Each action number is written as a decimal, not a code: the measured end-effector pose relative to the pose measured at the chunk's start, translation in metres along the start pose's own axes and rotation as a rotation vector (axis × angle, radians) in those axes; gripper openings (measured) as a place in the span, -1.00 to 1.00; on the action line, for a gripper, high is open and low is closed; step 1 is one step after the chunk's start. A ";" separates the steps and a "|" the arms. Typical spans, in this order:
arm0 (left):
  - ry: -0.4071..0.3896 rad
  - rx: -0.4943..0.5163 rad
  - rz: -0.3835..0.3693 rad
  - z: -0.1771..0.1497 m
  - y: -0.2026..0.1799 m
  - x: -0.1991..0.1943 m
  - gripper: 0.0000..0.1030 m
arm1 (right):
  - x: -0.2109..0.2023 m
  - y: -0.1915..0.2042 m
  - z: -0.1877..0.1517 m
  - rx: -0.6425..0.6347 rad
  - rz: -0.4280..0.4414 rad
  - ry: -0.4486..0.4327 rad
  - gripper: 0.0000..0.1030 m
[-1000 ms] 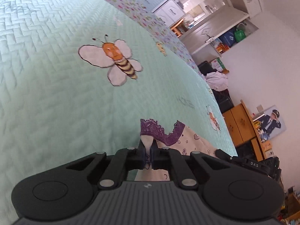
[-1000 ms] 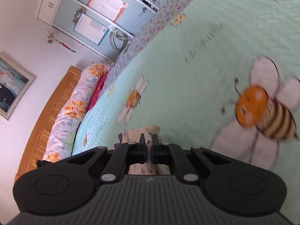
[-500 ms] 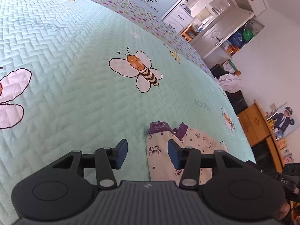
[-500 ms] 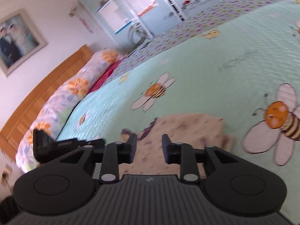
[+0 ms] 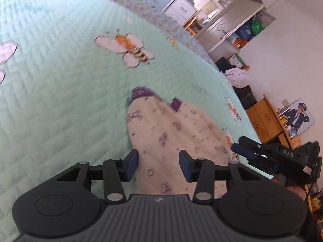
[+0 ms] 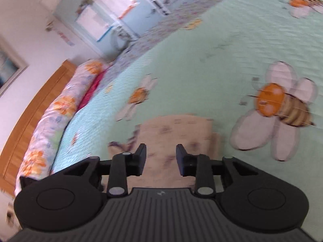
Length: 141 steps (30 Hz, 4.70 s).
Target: Fold clothes
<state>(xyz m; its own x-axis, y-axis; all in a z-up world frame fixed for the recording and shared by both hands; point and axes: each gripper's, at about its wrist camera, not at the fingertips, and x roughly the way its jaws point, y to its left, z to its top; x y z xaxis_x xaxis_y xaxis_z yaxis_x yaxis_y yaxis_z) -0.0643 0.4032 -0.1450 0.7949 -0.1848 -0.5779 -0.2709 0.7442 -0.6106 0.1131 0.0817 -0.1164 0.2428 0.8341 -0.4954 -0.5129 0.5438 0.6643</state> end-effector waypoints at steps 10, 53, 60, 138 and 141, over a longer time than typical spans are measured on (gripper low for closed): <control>0.021 -0.068 -0.003 -0.020 0.014 -0.002 -0.07 | 0.133 0.038 0.032 -0.033 -0.203 0.182 -1.00; -0.065 0.111 -0.053 -0.025 -0.020 -0.037 0.12 | 0.091 0.079 0.053 -0.405 -0.268 0.074 -0.21; 0.065 0.163 0.022 0.010 -0.037 0.043 0.03 | 0.092 0.027 0.037 -0.357 -0.358 0.200 -0.62; 0.074 0.429 0.196 -0.147 -0.140 -0.112 0.30 | -0.113 0.108 -0.151 -0.153 -0.316 -0.052 0.28; 0.026 0.438 0.238 -0.132 -0.155 -0.113 0.37 | -0.116 0.128 -0.148 -0.188 -0.325 -0.072 0.34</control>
<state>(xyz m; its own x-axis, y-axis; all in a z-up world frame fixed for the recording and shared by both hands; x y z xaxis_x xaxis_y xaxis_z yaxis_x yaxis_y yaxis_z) -0.1840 0.2243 -0.0561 0.7232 0.0114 -0.6905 -0.1853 0.9664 -0.1781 -0.1025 0.0404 -0.0564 0.4714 0.6291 -0.6181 -0.5401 0.7600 0.3616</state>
